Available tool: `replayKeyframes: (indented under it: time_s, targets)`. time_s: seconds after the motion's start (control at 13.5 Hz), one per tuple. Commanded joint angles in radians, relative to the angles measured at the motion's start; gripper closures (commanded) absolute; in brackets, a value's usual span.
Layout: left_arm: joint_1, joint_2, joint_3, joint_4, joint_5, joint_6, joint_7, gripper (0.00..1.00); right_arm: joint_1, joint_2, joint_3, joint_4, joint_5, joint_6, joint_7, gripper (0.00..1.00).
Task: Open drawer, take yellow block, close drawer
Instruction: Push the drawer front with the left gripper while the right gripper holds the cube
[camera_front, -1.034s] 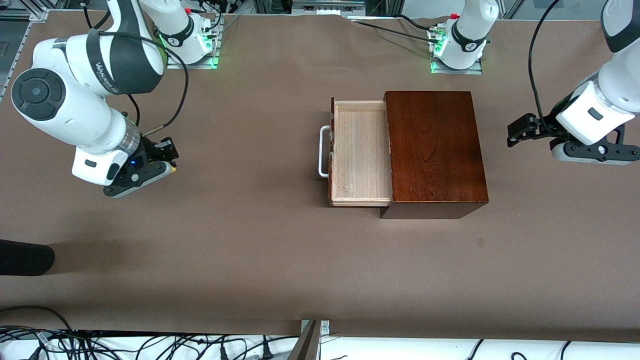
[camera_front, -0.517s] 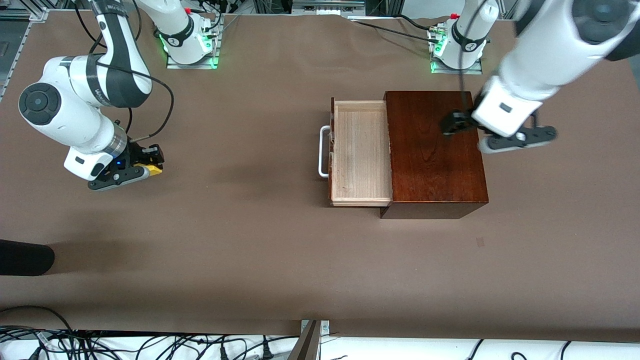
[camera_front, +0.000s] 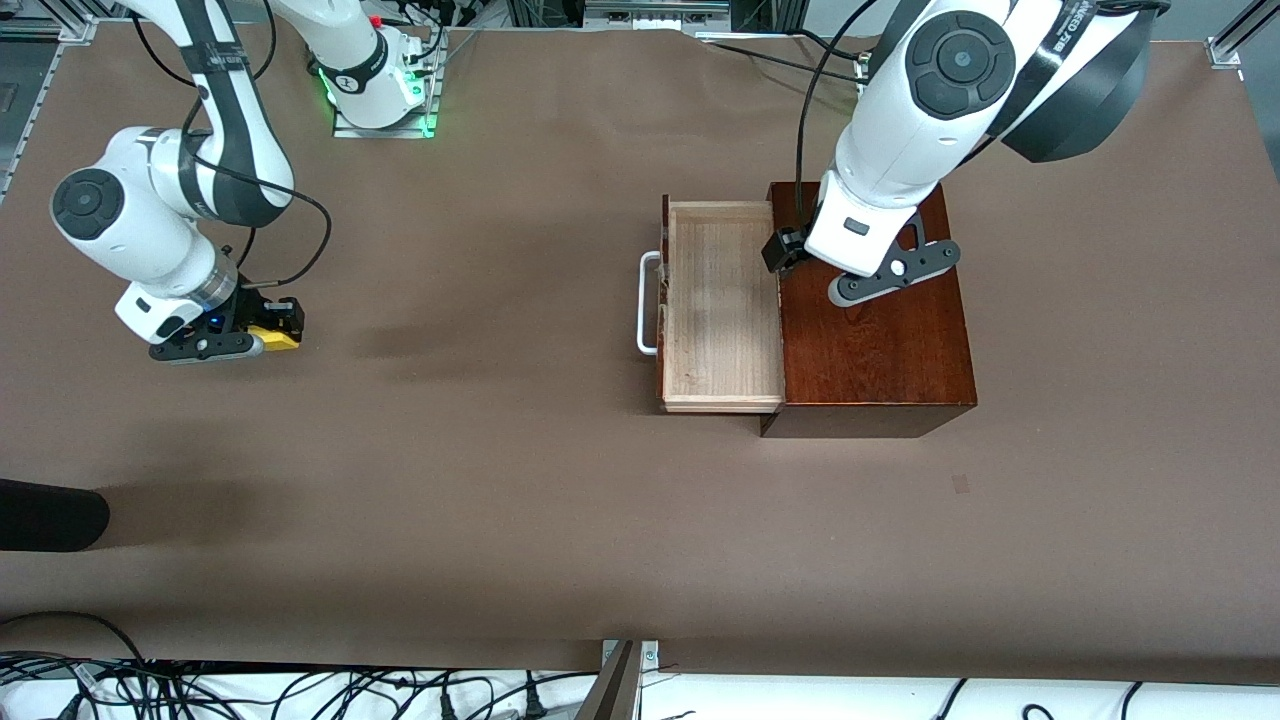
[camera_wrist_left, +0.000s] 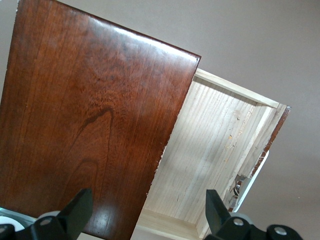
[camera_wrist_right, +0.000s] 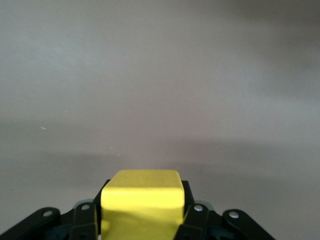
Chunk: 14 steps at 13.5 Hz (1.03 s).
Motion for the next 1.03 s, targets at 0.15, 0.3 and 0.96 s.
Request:
replayKeyframes:
  time_s: [0.15,0.3,0.96]
  targets:
    - [-0.119,0.106,-0.005,0.084,0.006,0.014,-0.269,0.0,0.002,0.037,-0.012,-0.024,0.026,0.07,0.107,0.85]
    - [-0.208,0.224,-0.005,0.185,0.007,0.02,-0.446,0.0,0.002,0.077,-0.012,-0.024,0.097,0.111,0.092,0.85]
    - [-0.501,0.531,0.112,0.35,0.013,0.248,-0.846,0.0,0.001,0.226,-0.003,-0.003,0.444,0.202,-0.214,0.85]
